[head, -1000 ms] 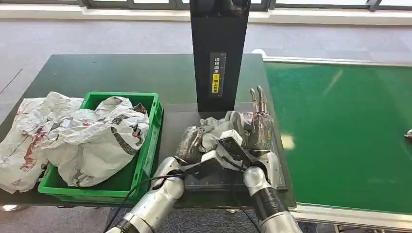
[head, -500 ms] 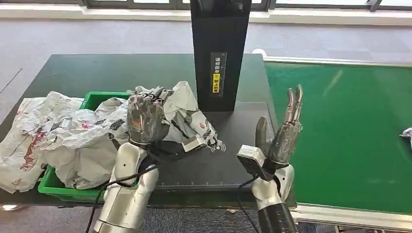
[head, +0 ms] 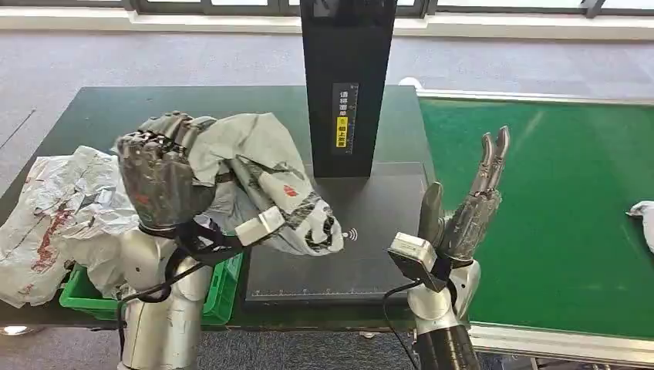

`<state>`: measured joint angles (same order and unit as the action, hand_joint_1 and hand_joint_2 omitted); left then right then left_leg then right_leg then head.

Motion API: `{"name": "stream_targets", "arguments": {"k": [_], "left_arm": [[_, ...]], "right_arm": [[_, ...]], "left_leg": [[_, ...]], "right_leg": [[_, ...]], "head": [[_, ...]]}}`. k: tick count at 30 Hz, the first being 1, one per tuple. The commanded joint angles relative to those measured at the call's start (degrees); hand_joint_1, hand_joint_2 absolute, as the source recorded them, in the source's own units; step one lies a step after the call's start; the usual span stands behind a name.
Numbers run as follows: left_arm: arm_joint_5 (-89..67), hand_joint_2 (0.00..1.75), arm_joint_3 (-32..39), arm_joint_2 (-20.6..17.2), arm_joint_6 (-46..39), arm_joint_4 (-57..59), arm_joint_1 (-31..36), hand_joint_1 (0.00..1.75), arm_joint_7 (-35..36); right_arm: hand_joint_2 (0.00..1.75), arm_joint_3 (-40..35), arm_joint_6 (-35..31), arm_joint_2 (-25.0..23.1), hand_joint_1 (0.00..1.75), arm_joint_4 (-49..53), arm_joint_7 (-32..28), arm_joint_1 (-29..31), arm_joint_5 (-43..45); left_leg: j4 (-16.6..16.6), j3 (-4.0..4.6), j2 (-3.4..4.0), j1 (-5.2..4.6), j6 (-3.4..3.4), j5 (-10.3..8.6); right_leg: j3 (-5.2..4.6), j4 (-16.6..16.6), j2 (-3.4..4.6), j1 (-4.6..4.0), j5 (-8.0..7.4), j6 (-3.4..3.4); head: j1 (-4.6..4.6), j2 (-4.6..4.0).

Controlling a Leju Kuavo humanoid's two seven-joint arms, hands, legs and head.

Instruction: Moved the parcel from conveyor to table for the left to box.

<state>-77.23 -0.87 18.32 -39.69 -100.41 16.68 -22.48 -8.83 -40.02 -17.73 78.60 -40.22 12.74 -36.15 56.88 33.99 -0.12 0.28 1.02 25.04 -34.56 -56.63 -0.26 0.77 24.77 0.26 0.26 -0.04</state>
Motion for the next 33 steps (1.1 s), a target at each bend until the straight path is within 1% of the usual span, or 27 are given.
{"name": "stream_targets", "arguments": {"k": [1,2,4,5,7,8,9,11,13,14,15,16,17,18,19,20,21,22,23,24,25,26,27,28,29,31,33], "left_arm": [[8.77,1.75,26.64,1.68,-0.31,4.41,6.66,1.75,-7.47],[9.7,1.75,27.87,1.68,-0.31,5.07,7.17,1.75,-8.22],[9.7,1.75,27.87,1.68,-0.31,5.07,7.17,1.75,-8.22],[11.82,1.75,31.02,1.68,-0.31,7.27,8.38,1.75,-10.75],[11.89,1.75,33.0,1.68,-0.31,8.14,9.23,1.75,-10.84],[12.51,1.75,34.55,1.68,-0.31,9.48,9.07,1.75,-11.99],[10.87,1.75,34.49,1.68,-0.31,10.16,9.81,1.75,-10.82],[9.69,1.75,34.8,1.68,-0.31,10.96,10.15,1.75,-10.06],[8.31,1.75,35.44,1.68,-0.31,12.52,10.5,1.75,-9.91],[3.39,1.75,32.03,1.68,-0.31,13.27,10.19,1.75,-4.58],[-3.44,1.75,27.95,1.68,-0.31,15.88,8.88,1.75,1.69],[-8.54,1.75,24.68,1.68,-0.31,18.92,11.01,1.75,7.31],[-10.76,1.75,22.72,1.68,-0.31,20.14,9.54,1.75,10.06],[-12.77,1.75,17.81,-1.85,-0.31,27.19,9.56,1.75,17.58],[-12.77,1.75,13.79,-4.12,-0.31,30.04,10.13,1.75,22.11],[-12.77,1.75,13.79,-4.12,-0.31,30.04,10.13,1.75,22.11],[-12.77,1.75,13.79,-4.12,-0.31,30.04,10.13,1.75,22.11],[-12.77,1.75,13.79,-4.12,-0.31,30.04,10.13,1.75,22.11],[-12.77,1.75,13.79,-4.12,-0.31,30.04,10.13,0.49,22.11],[-12.77,0.0,6.75,-9.19,0.63,37.24,12.15,0.0,29.31],[-12.77,0.0,-2.86,-10.91,7.05,51.69,16.77,0.0,41.03],[-12.77,0.0,-5.73,-11.03,6.02,56.85,18.65,0.0,43.82],[-12.77,0.0,-5.73,-11.03,6.02,56.85,18.65,0.0,43.82],[-12.77,0.0,-5.73,-11.03,6.02,56.85,18.65,0.0,43.82],[-12.77,0.0,-5.65,-10.24,4.17,59.02,18.91,0.0,43.84],[-12.77,0.0,-5.51,-10.33,3.49,59.19,18.6,0.0,43.75],[-12.77,0.0,-4.4,-10.09,1.62,58.49,17.48,0.0,42.69]], "right_arm": [[0.0,1.38,0.02,-1.29,0.0,1.85,0.22,-1.82,-1.17],[0.0,1.59,0.02,-1.48,0.0,2.14,0.22,-1.98,-1.46],[0.0,1.59,0.02,-1.48,0.0,2.14,0.22,-1.98,-1.46],[0.0,1.84,0.02,-1.62,0.0,2.73,0.22,-2.42,-1.8],[0.0,2.12,0.02,-1.76,0.0,3.25,0.22,-2.89,-2.22],[0.0,2.33,0.02,-1.8,0.0,3.73,0.22,-3.37,-2.4],[0.0,2.23,0.02,-1.8,0.0,3.78,0.22,-3.41,-2.41],[0.0,2.23,0.02,-1.77,0.0,3.92,0.22,-3.56,-2.38],[0.0,2.24,0.02,-1.79,0.0,3.88,0.22,-3.55,-2.49],[0.0,2.36,0.02,-1.86,0.0,4.19,0.22,-3.85,-2.83],[0.0,3.88,0.02,-2.27,0.0,5.24,0.22,-4.03,-5.06],[0.0,4.08,0.02,-2.27,0.0,5.43,0.22,-4.18,-5.67],[0.0,3.6,0.02,-2.27,0.0,5.29,0.22,-4.31,-5.57],[0.0,3.44,0.02,-2.27,0.0,5.47,0.22,-4.5,-5.61],[0.0,3.39,0.02,-2.27,0.0,5.64,0.22,-4.67,-5.62],[0.0,3.39,0.02,-2.27,0.0,5.64,0.22,-4.67,-5.62],[0.0,3.39,0.02,-2.27,0.0,5.64,0.22,-4.67,-5.62],[0.0,3.39,0.02,-2.27,0.0,5.64,0.22,-4.67,-5.62],[0.0,3.39,0.02,-2.27,0.0,5.64,0.22,-4.67,-5.62],[0.0,3.29,0.02,-2.27,0.0,5.64,0.22,-4.73,-5.74],[0.0,2.92,0.02,-2.11,0.0,5.47,0.22,-4.76,-5.63],[0.0,2.65,0.02,-1.64,0.0,5.24,0.22,-4.78,-5.16],[0.0,2.65,0.02,-1.64,0.0,5.24,0.22,-4.78,-5.16],[0.0,2.65,0.02,-1.64,0.0,5.24,0.22,-4.78,-5.16],[0.0,2.48,0.02,-1.52,0.0,5.17,0.22,-4.82,-5.06],[0.0,2.26,0.02,-1.38,0.0,4.83,0.22,-4.72,-4.98],[0.0,2.03,0.02,-1.09,0.0,4.26,0.22,-4.39,-4.6]], "left_leg": [[-0.07,-0.29,0.11,0.04,0.01,0.06],[-0.05,-0.14,0.06,0.02,0.03,0.0],[-0.06,-0.14,0.02,0.05,0.04,-0.02],[-0.07,-0.21,0.02,0.07,0.03,0.0],[-0.06,-0.2,-0.02,0.08,0.05,-0.01],[-0.12,-0.4,0.0,0.12,0.03,0.04],[-0.05,-0.16,-0.04,0.07,0.04,-0.02],[-0.13,-0.35,-0.1,0.06,0.03,0.01],[-0.08,-0.27,-0.06,0.09,0.04,0.01],[-0.06,-0.17,-0.09,0.06,0.04,-0.04],[-0.07,-0.22,-0.2,0.07,0.04,-0.03],[-0.05,-0.14,-0.22,0.06,0.04,-0.05],[-0.09,-0.25,-0.38,0.06,0.02,-0.05],[-0.02,-0.08,-0.42,0.07,0.03,-0.09],[-0.1,-0.22,-0.57,0.06,0.02,-0.11],[-0.12,-0.28,-0.49,0.05,0.02,-0.09],[-0.09,-0.16,-0.5,0.04,0.05,-0.13],[-0.12,-0.27,-0.49,0.09,0.05,-0.11],[-0.05,-0.17,-0.29,0.05,0.04,-0.06],[-0.03,-0.13,-0.14,0.04,0.05,-0.05],[-0.11,-0.38,-0.19,0.09,0.05,0.0],[-0.1,-0.13,-0.62,0.03,0.06,-0.17],[-0.14,-0.2,-0.81,0.07,0.06,-0.2],[-0.05,-0.15,-0.6,-0.01,0.05,-0.16],[-0.1,-0.24,-0.72,0.05,0.05,-0.19],[-0.02,-0.16,-0.22,0.02,0.04,-0.09],[-0.09,-0.28,0.06,0.02,0.02,-0.05]], "right_leg": [[0.25,0.06,0.11,-0.05,0.03,-0.07],[0.1,0.01,0.06,-0.03,0.01,-0.04],[0.11,0.03,0.02,-0.05,0.02,-0.04],[0.2,0.07,0.02,-0.08,0.03,-0.05],[0.2,0.06,-0.02,-0.08,0.04,-0.06],[0.41,0.14,0.0,-0.13,0.08,-0.08],[0.17,0.06,-0.04,-0.07,0.03,-0.05],[0.37,0.11,-0.08,-0.06,0.09,-0.07],[0.3,0.1,-0.04,-0.09,0.06,-0.07],[0.19,0.07,-0.07,-0.06,0.04,-0.05],[0.27,0.07,-0.17,-0.07,0.08,-0.06],[0.19,0.06,-0.19,-0.06,0.06,-0.05],[0.35,0.11,-0.35,-0.06,0.11,-0.05],[0.19,0.06,-0.39,-0.06,0.08,-0.05],[0.34,0.14,-0.54,-0.06,0.11,-0.05],[0.38,0.16,-0.46,-0.05,0.11,-0.06],[0.27,0.12,-0.46,-0.04,0.06,-0.06],[0.4,0.18,-0.45,-0.09,0.07,-0.08],[0.22,0.09,-0.25,-0.05,0.05,-0.06],[0.14,0.07,-0.09,-0.03,0.0,-0.05],[0.41,0.16,-0.13,-0.09,0.06,-0.09],[0.28,0.08,-0.57,-0.02,0.05,-0.07],[0.4,0.14,-0.75,-0.07,0.07,-0.08],[0.19,0.07,-0.55,0.01,0.06,-0.05],[0.32,0.15,-0.66,-0.05,0.06,-0.08],[0.23,0.08,-0.17,-0.07,-0.03,-0.04],[0.22,0.14,0.09,-0.05,-0.08,-0.08]], "head": [[0.0,0.0],[-0.02,0.02],[0.0,0.0],[0.0,0.02],[0.0,0.02],[0.0,0.02],[0.02,0.0],[0.0,0.0],[0.02,0.0],[0.0,0.02],[0.02,0.0],[0.0,0.0],[0.02,0.02],[0.0,0.0],[0.0,0.0],[0.02,0.02],[0.02,0.0],[0.0,0.02],[0.04,0.02],[0.0,0.02],[0.0,0.0],[0.02,0.02],[0.0,0.0],[0.0,0.0],[0.02,0.02],[0.0,0.0],[0.02,0.0]]}}
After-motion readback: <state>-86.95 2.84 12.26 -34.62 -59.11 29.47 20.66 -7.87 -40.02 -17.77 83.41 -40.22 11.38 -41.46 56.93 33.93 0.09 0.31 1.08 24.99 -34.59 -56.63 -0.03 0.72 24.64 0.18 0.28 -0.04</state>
